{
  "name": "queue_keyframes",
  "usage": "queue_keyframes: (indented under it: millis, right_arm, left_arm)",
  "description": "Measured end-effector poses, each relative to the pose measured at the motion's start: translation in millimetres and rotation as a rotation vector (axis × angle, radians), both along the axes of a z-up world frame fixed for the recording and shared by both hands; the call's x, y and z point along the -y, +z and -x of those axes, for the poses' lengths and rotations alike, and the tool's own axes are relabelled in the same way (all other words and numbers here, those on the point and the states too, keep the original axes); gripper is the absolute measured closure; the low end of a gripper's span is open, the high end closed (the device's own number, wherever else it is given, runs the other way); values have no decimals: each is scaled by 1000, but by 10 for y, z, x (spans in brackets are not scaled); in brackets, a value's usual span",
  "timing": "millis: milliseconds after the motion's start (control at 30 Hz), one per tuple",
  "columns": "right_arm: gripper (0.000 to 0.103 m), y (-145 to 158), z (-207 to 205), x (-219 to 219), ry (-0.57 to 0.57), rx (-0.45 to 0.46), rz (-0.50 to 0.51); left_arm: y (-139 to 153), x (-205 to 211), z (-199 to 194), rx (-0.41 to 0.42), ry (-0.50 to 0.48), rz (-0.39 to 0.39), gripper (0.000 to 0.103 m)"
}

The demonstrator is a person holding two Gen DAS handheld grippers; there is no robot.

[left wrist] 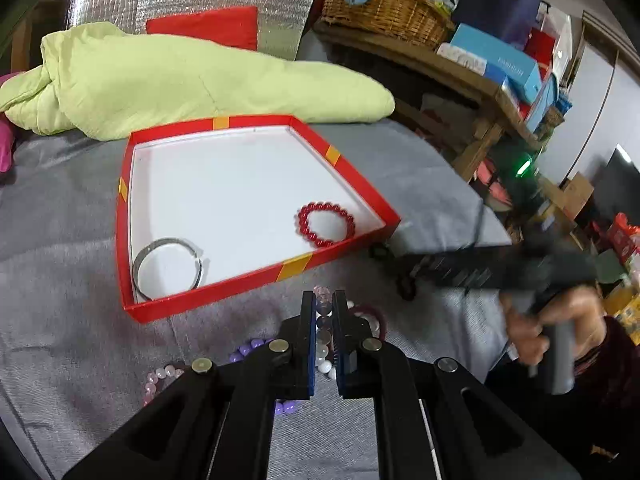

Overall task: Organize jewelry
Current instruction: 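Carry the hair tie and pink bracelet into the box and open both grippers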

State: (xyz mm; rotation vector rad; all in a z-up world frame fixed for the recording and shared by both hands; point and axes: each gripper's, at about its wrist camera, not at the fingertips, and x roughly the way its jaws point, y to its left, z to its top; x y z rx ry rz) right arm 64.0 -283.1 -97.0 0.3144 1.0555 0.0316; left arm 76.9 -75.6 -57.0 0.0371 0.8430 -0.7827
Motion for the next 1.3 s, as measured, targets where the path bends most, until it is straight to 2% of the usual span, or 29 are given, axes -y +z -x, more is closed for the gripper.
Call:
queue_keyframes:
  millis: [33,67,100,167,267,467,633,767,900,1000,1167,1300]
  right_arm:
    - [74,-73,-31,-78,29,-25,30]
    - [81,-84,-32,-151,46,-14,103]
    - [92,-71,-24,-242,70,7,201]
    - [97,-53,6,-285,84,23,245]
    - [97,38,78,-249,93,57,207]
    - [97,437,224,-161,136,244,17]
    - [97,545,41,-224,101,317,-17]
    - [97,491,-244,-306,68,290,-29]
    - [97,369,-606,-322,28,249,-109]
    - [97,277,-824,-355,2,214,-124]
    - [93,155,-1073,-357,-41,177,-160]
    - [87,163,-1112,-324,-59,182,-183]
  left_arm:
    - [23,2,-3,4,0,10,95]
    - [51,-8,-8,10,1,24,95]
    - [73,-15,-18,15,4,36,95]
    - [125,-37,-36,29,13,69,95]
    - [204,-89,-57,55,25,105,95]
    - [277,-146,-185,82,69,165,95]
    - [212,-158,-398,56,139,193,95]
    - [85,-135,-608,9,185,202,95]
    - [-42,-94,-723,-33,191,204,95]
    - [-108,-35,-767,-54,181,191,95]
    - [-197,117,-811,-60,163,124,95]
    - [-217,155,-795,-59,169,82,88]
